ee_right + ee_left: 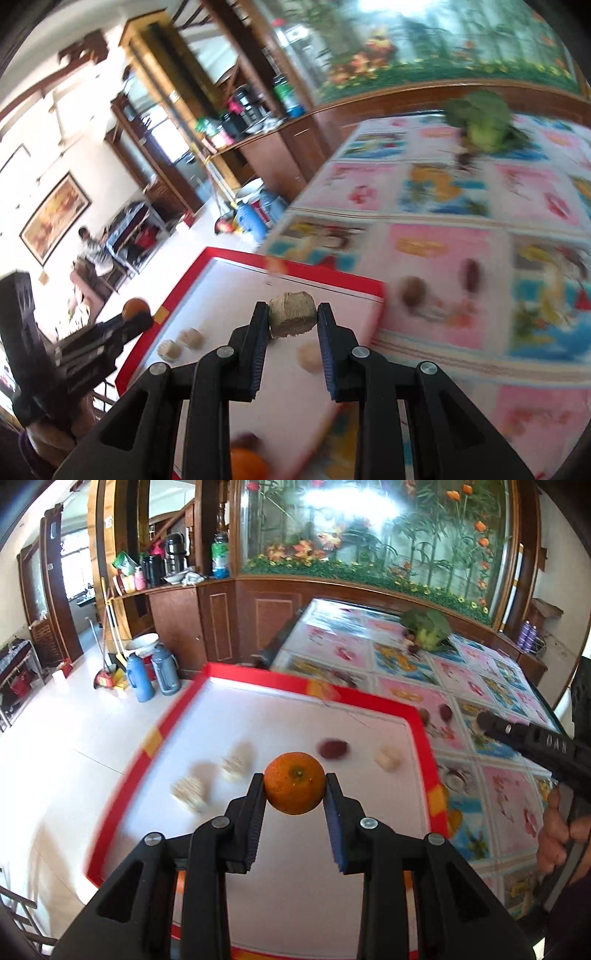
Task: Organize fruits
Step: 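Carry the beige piece and the orange into the white tray and open both tools, then move both open tools back to the last items on the tablecloth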
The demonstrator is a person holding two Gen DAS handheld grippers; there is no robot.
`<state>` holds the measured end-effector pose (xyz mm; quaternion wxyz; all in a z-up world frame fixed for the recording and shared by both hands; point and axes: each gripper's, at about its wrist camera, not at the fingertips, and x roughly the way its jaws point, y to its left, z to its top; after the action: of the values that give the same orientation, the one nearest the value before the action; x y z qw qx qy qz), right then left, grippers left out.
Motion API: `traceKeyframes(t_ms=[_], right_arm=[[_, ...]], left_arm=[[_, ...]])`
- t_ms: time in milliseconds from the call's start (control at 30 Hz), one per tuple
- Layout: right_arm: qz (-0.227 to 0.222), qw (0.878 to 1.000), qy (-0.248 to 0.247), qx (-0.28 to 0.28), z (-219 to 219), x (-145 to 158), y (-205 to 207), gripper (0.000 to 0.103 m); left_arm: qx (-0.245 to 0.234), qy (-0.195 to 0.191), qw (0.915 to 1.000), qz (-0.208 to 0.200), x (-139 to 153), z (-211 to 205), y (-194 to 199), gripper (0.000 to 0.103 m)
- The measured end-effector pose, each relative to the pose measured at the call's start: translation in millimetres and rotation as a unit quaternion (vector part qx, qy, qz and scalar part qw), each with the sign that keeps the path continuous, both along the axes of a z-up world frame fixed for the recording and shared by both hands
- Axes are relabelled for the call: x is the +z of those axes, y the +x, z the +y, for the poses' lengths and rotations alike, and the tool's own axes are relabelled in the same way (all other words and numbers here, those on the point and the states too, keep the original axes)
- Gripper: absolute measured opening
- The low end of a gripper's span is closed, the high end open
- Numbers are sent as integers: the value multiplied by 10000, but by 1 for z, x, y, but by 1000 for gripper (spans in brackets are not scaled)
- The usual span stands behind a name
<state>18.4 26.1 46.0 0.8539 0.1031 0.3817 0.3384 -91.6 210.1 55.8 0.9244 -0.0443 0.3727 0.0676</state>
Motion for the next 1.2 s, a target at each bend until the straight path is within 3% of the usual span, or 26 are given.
traceKeyframes(t_ms=[100,300,500,667,833,933,1000,1033,1067,1167,1200], right_arm=[[35,9998,-52,192,27,-1,6,25],[193,9983,-337,427,64,-17,17,25],[615,9954,-536,510,76,-39,27,25],[912,9920,-637,591,77,-47,31,25],[866,9909,-822,621,80,-43,27,26],[927,9902,-837,630,77,-41,26,32],[957,9915,-649,604,66,-38,26,35],[922,9926,-498,607,59,-35,27,36],[872,9937,-373,591,51,-32,26,38],[619,9968,40,500,20,-18,25,39],[490,9978,139,428,5,-13,25,39]], left_arm=[[159,227,9996,-71,12,20,14,33],[429,168,9989,17,20,52,47,33],[382,-45,9983,438,-4,55,79,33],[307,31,9969,724,-21,52,91,33],[365,111,9944,981,-32,52,98,34],[481,147,9925,1115,-36,52,100,34],[501,157,9909,1241,-39,53,102,37],[491,153,9910,1233,-39,51,101,44],[534,178,9904,1261,-39,50,101,57],[659,182,9901,1228,-36,50,97,71],[688,158,9903,1197,-35,50,95,71]])
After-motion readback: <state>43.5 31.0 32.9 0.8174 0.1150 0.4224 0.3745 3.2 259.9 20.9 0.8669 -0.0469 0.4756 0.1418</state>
